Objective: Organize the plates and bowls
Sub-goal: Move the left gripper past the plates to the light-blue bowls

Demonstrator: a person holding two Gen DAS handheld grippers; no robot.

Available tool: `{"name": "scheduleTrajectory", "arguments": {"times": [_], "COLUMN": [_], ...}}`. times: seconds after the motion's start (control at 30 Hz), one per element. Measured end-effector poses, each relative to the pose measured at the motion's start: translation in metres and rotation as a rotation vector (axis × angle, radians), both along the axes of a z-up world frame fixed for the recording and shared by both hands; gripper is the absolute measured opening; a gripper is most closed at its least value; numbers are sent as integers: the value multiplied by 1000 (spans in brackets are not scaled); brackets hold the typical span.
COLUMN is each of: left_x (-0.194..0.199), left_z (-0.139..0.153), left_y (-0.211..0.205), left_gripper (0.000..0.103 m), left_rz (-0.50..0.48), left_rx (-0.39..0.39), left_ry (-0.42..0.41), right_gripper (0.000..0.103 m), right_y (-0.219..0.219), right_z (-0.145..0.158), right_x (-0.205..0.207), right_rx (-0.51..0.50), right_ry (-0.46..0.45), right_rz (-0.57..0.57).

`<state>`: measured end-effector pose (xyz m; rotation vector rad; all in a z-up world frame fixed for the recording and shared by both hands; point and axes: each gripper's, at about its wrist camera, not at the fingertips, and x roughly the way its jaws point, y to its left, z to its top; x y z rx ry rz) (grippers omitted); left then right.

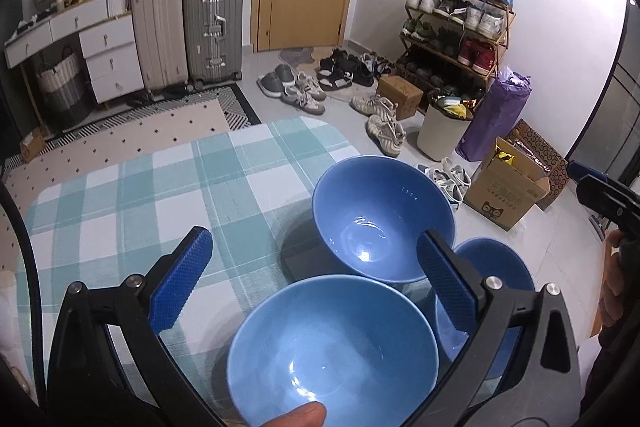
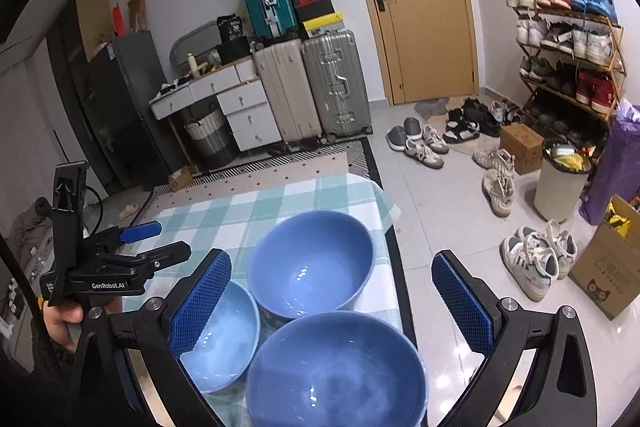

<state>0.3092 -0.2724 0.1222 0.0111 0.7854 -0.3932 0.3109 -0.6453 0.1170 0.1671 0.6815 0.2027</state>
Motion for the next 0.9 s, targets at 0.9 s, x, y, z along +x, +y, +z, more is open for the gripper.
{"name": "scheduleTrajectory", "arguments": {"times": [0.9], "left_x": [104], "left_z": [-98], "left_y": [-36], "left_gripper": [102], "left_rz": [19], "left_rx": [92], "left_ry": [162], "right_gripper": [102], "right_y": [-2], "right_z": [-78], "right_x": [81], "right_rx": [-28], "right_ry": [245], "right_rz": [3]}}
